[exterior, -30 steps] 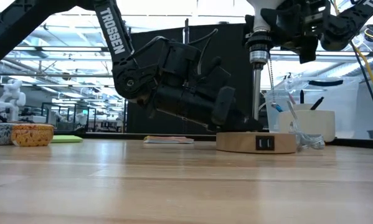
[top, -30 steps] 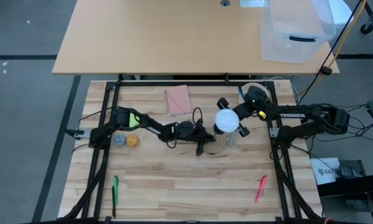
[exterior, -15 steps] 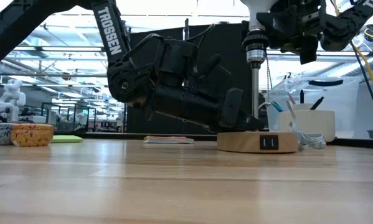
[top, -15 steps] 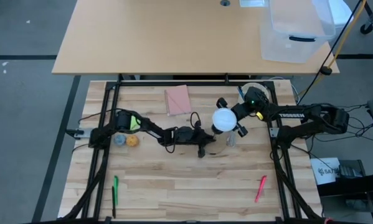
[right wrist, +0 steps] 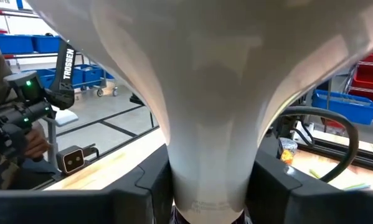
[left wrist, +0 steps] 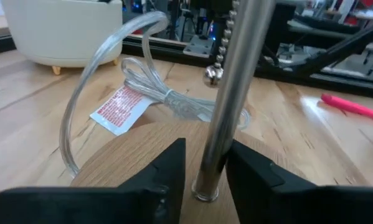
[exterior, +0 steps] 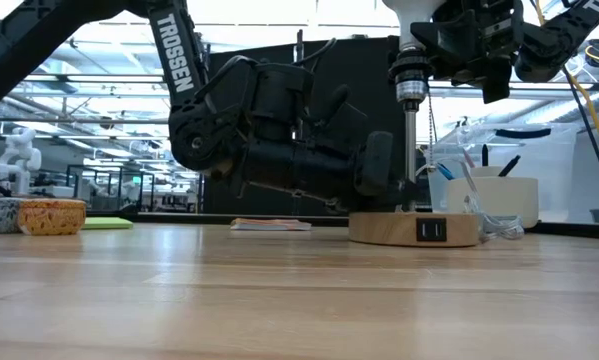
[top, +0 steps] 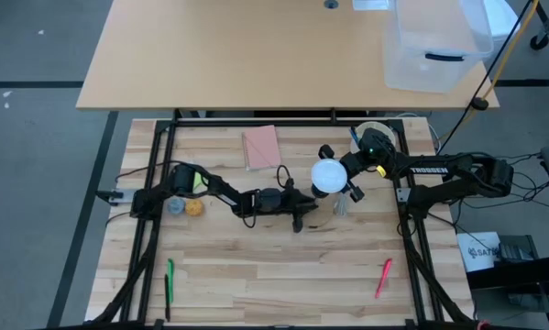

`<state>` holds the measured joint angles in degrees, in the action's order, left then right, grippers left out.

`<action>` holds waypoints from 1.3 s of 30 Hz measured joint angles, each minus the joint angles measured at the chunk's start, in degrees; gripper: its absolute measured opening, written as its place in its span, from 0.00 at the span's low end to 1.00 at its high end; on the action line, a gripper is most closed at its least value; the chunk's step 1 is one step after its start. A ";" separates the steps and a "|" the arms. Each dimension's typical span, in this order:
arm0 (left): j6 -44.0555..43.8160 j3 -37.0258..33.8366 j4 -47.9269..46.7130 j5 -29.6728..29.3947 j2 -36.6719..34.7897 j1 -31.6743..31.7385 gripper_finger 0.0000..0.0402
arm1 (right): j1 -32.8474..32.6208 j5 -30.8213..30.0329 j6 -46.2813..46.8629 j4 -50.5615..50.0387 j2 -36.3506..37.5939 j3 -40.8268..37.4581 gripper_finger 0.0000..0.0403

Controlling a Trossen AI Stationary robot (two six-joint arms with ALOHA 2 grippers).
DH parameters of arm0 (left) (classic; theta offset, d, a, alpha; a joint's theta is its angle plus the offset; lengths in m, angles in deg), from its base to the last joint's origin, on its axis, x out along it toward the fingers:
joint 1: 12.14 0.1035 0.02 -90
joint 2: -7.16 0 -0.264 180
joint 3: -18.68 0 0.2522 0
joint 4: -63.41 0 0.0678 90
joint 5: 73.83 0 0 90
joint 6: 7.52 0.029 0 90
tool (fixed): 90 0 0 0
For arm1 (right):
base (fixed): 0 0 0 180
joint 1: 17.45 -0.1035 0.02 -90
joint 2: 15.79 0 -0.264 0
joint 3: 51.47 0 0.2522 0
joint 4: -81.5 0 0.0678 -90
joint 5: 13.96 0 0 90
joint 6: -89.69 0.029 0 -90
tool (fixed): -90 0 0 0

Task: Screw lightbulb
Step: Remove the lightbulb from the lamp

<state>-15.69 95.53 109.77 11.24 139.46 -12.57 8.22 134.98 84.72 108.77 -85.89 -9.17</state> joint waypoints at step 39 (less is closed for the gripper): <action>3.39 1.94 13.97 -5.41 -0.35 -0.81 0.10 | 0.07 -0.89 1.59 -0.45 -0.04 0.07 0.43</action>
<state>-12.30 97.47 123.74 5.82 139.12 -13.38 8.28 134.08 86.31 108.32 -85.92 -9.11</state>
